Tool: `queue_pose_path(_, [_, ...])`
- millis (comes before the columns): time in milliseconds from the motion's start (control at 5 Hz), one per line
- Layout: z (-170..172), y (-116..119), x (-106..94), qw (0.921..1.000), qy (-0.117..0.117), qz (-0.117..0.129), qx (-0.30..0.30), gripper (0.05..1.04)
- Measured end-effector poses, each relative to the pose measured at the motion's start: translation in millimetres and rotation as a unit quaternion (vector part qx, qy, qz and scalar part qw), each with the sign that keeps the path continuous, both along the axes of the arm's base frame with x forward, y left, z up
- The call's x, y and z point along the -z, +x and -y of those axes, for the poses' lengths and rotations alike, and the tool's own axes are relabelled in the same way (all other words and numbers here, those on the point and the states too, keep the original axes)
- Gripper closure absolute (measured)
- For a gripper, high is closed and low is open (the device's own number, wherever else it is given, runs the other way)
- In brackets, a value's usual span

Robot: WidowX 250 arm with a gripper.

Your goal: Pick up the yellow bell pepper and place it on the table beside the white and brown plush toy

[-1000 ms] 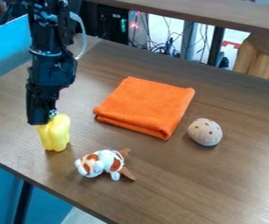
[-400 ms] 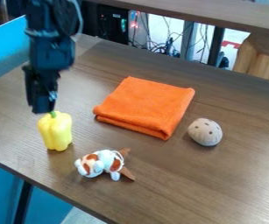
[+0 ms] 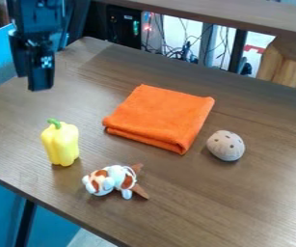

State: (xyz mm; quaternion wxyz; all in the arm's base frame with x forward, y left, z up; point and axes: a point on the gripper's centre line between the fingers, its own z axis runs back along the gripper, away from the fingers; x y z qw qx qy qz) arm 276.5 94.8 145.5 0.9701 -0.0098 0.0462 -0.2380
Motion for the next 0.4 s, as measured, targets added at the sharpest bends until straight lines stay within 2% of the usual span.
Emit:
queue_pose_path(200, [-10.0, 31.7, 10.5, 0.9995, 0.004, 0.008, -0.030, 0.075])
queue_pose_path(400, [-14.8, 57.2, 13.7, 0.9983, 0.001, 0.005, -0.057, 0.077])
